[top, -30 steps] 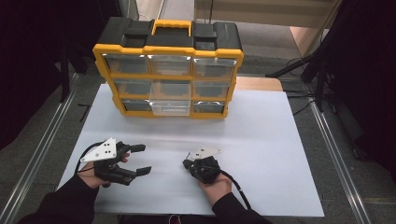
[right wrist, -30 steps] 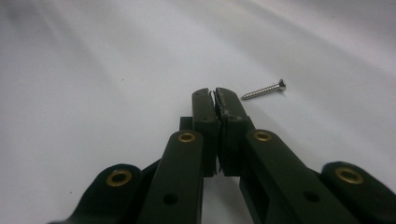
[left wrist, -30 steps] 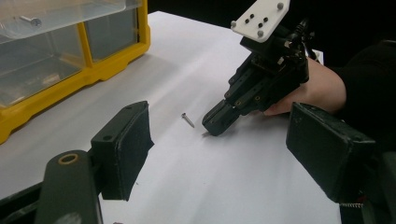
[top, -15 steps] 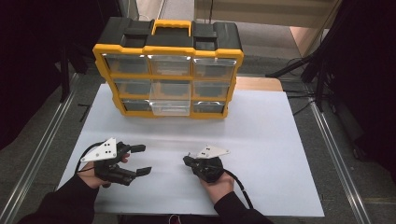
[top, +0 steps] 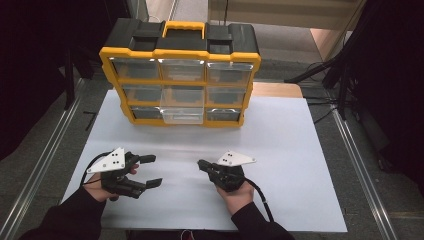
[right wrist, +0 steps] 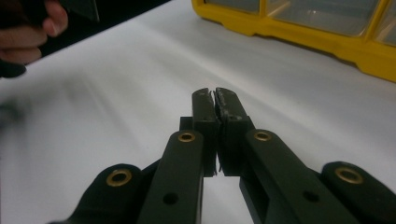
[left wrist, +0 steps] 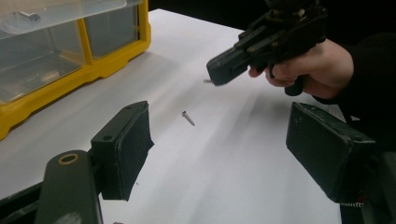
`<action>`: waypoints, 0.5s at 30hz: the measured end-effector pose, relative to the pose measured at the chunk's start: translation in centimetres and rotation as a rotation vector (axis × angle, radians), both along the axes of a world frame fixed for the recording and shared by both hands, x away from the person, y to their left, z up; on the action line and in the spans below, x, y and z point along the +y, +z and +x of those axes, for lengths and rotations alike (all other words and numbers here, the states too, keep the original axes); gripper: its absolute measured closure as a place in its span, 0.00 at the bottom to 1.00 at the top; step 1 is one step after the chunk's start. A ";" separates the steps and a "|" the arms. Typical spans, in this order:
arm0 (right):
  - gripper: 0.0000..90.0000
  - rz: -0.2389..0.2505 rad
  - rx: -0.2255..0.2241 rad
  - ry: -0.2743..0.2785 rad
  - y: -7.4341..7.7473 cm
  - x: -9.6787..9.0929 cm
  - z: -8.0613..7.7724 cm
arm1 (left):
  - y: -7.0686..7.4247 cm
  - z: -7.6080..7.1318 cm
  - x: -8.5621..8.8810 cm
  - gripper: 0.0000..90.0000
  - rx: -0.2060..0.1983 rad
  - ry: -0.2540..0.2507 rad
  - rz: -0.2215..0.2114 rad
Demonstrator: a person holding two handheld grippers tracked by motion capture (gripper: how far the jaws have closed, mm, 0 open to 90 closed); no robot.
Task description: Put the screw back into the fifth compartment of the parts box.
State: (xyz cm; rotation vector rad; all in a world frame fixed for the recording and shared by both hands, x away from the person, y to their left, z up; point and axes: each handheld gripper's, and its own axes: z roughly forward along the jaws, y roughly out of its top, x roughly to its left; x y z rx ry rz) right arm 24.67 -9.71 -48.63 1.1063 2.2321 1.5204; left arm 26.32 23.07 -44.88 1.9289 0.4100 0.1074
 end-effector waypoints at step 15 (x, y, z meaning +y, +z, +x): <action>0.99 0.119 -0.126 0.003 3.2 -0.4 -0.7 | 0.0 0.0 0.0 0.24 0.000 -0.007 -0.009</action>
